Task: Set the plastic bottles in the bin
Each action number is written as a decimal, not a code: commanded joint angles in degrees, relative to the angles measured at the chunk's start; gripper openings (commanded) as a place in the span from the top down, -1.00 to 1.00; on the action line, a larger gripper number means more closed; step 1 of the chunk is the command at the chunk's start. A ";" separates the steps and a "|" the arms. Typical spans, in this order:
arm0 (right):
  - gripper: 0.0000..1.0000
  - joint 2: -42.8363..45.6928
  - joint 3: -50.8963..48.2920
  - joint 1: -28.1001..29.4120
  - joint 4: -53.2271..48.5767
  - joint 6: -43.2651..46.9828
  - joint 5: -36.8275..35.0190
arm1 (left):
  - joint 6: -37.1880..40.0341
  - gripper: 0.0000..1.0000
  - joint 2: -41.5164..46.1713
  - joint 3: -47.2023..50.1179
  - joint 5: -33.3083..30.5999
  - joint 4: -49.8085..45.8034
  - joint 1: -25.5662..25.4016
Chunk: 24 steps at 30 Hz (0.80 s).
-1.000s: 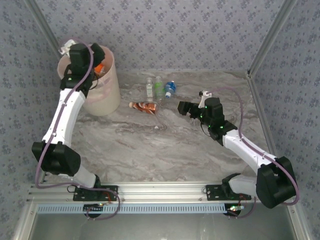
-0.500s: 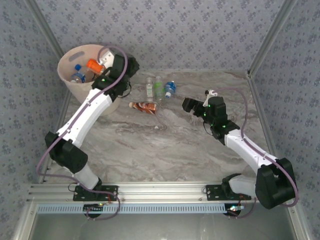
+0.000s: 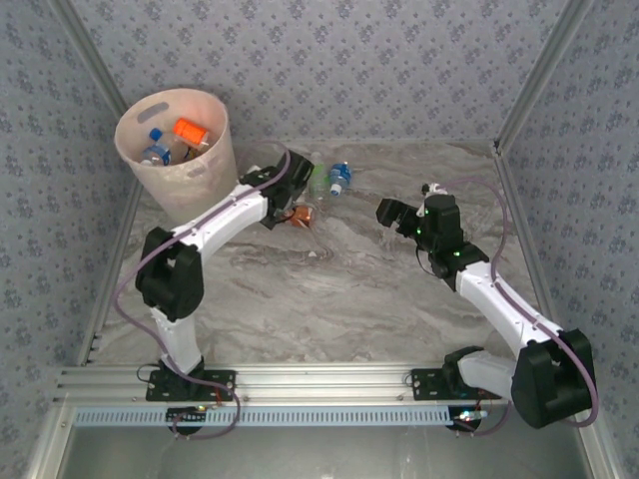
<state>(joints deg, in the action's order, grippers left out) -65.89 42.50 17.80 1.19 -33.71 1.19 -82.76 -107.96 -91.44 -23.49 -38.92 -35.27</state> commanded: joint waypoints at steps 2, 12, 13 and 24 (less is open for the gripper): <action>-1.00 1.28 -0.03 -0.58 -2.40 -1.15 -0.51 | -3.69 -0.87 -5.04 -2.05 2.17 -1.33 -0.59; -1.00 4.20 1.44 -1.28 -8.48 1.14 -1.82 | -3.14 -0.82 -15.95 -9.62 0.56 -4.48 -0.61; -1.00 4.64 1.63 -1.45 -8.95 1.56 -2.02 | -2.85 -0.80 -16.74 -9.99 0.30 -4.16 -0.59; -1.00 4.73 1.46 -1.83 -10.43 2.00 -2.13 | 2.15 -0.64 -14.56 -2.17 0.53 2.66 -0.51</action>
<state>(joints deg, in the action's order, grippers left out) -61.04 42.61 16.36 -8.29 -32.12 -0.64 -83.55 -125.38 -97.03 -21.85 -38.37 -36.01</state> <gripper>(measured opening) 0.999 0.827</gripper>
